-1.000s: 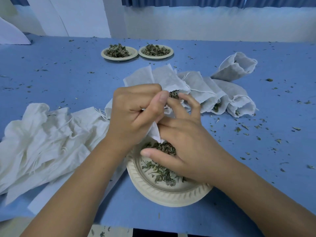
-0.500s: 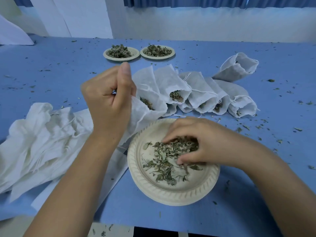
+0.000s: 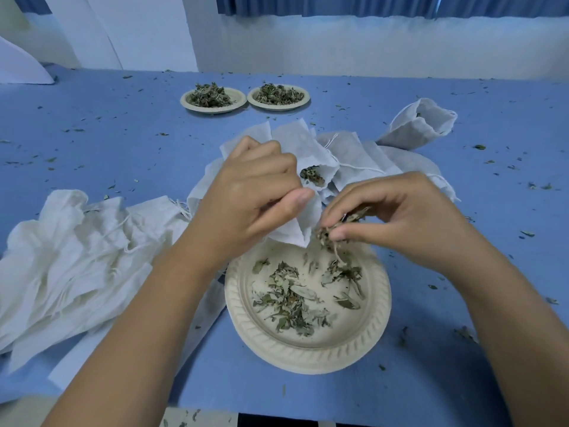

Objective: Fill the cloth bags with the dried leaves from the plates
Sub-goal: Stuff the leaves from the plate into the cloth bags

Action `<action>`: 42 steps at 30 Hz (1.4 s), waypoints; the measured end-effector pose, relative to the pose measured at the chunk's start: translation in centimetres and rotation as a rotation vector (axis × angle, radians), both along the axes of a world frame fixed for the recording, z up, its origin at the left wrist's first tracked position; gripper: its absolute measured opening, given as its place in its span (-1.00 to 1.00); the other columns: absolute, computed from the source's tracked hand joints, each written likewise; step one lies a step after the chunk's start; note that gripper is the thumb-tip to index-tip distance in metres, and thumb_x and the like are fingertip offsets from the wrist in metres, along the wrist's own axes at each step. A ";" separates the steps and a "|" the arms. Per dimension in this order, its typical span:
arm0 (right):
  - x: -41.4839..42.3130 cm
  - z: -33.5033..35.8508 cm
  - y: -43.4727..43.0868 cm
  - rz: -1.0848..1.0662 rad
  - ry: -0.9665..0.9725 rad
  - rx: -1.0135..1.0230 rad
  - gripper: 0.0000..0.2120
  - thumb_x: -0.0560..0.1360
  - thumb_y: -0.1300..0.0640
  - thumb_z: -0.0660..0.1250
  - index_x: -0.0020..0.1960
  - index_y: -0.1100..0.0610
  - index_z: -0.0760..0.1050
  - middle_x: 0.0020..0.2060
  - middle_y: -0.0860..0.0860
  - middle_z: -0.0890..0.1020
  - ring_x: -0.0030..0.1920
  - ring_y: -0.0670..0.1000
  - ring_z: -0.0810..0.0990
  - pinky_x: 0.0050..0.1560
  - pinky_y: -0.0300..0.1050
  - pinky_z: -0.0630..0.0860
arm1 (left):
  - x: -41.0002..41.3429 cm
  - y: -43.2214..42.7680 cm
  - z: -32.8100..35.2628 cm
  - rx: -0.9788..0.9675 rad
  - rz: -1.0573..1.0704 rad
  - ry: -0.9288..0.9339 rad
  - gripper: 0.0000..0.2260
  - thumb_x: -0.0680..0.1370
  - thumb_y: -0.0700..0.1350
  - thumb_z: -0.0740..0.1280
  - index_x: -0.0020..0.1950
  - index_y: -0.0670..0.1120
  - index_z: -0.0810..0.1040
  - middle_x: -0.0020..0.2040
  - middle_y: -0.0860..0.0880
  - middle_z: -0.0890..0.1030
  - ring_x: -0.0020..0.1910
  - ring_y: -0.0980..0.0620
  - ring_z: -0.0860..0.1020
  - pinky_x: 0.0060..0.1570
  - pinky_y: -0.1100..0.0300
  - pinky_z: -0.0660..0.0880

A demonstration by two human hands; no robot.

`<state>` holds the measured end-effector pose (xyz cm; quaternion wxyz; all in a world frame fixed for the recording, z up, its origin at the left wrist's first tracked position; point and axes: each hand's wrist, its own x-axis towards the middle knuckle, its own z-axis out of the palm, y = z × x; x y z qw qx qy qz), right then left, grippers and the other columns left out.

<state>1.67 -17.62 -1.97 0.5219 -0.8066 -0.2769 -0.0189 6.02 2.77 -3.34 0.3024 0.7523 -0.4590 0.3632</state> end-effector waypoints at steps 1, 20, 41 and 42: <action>-0.1 0.1 -0.1 0.009 -0.027 0.080 -0.91 0.32 0.23 0.49 -0.17 0.16 0.66 -0.21 0.02 0.71 -0.15 0.00 0.67 -0.06 -0.21 0.56 | 0.0 -0.1 0.0 0.003 -0.010 0.003 -0.55 0.66 -0.07 0.13 -0.40 -0.20 0.42 -0.33 0.06 0.28 -0.30 0.07 0.23 -0.15 0.17 0.17; -0.7 -1.8 2.9 -0.030 -0.175 0.098 -0.64 0.37 0.29 0.46 0.12 0.15 0.48 0.11 0.04 0.45 0.14 0.01 0.52 0.14 -0.10 0.49 | -0.2 -0.6 -0.4 -0.126 -0.007 0.098 -0.65 0.69 -0.02 0.02 -0.28 -0.03 0.32 -0.35 0.02 0.31 -0.29 0.12 0.24 -0.15 0.28 0.18; -1.1 -2.5 2.8 -0.066 -0.306 -0.159 -0.46 0.58 0.00 -0.01 -0.22 0.35 0.57 -0.31 0.17 0.62 -0.39 -0.01 0.52 -0.33 -0.01 0.47 | -0.5 -1.0 -0.7 -0.083 -0.038 0.008 -0.48 0.69 -0.05 0.02 -0.43 -0.20 0.38 -0.40 -0.02 0.30 -0.36 0.02 0.29 -0.19 0.17 0.21; -1.0 -2.3 2.7 -0.055 -0.240 -0.098 -0.47 0.57 -0.05 0.02 -0.19 0.29 0.60 -0.22 0.17 0.65 -0.39 0.06 0.53 -0.34 0.04 0.48 | -0.4 -1.0 -0.7 -0.089 -0.028 0.016 -0.49 0.69 -0.05 0.02 -0.43 -0.19 0.38 -0.39 -0.01 0.29 -0.36 0.02 0.28 -0.20 0.18 0.20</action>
